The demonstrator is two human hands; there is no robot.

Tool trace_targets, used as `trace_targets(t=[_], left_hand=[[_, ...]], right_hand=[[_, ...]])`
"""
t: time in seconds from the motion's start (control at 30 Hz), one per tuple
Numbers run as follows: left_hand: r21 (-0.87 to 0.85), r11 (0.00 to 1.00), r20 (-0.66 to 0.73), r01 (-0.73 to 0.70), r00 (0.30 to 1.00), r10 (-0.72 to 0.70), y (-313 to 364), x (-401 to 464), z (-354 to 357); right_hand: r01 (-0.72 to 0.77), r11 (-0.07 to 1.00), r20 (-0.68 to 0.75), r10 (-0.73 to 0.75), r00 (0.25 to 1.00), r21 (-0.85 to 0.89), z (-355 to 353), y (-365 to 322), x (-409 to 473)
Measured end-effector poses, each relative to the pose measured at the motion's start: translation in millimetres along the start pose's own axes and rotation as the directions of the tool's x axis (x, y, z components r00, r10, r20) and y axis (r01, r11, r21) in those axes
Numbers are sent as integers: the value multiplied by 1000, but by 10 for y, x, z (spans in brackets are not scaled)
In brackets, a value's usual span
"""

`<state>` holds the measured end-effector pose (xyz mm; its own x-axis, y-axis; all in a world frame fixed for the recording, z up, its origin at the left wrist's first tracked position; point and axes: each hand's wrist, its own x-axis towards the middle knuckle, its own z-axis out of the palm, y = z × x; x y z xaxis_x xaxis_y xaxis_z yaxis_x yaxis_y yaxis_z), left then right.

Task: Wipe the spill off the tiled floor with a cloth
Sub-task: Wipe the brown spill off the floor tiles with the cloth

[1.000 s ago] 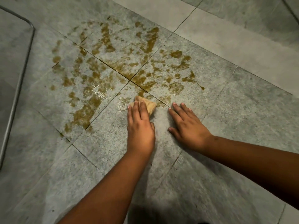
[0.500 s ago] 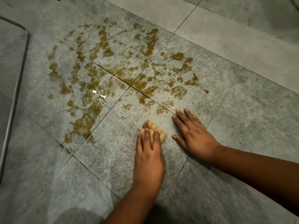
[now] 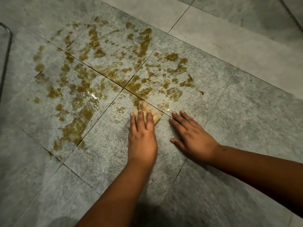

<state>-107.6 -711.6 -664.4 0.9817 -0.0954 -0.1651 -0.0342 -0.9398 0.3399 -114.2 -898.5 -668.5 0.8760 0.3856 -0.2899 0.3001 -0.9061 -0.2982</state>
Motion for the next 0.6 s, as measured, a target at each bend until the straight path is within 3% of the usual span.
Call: trace_targets(t=[0.2, 0.3, 0.5, 0.6], left_hand=[[9, 999, 40, 32, 999, -33, -56, -446, 45], [-67, 995, 34, 72, 997, -70, -5, -347, 20], [-178, 981, -53, 73, 995, -84, 89, -74, -132], [-143, 990, -98, 23, 994, -37, 122, 142, -186]], right_hand=[[-3, 1000, -29, 4, 1000, 4, 44, -4, -17], [-2, 1000, -30, 2, 1000, 0, 47, -4, -30], [0, 1000, -13, 1, 1000, 5, 53, 9, -23], [2, 1000, -15, -2, 1000, -1, 51, 16, -26]])
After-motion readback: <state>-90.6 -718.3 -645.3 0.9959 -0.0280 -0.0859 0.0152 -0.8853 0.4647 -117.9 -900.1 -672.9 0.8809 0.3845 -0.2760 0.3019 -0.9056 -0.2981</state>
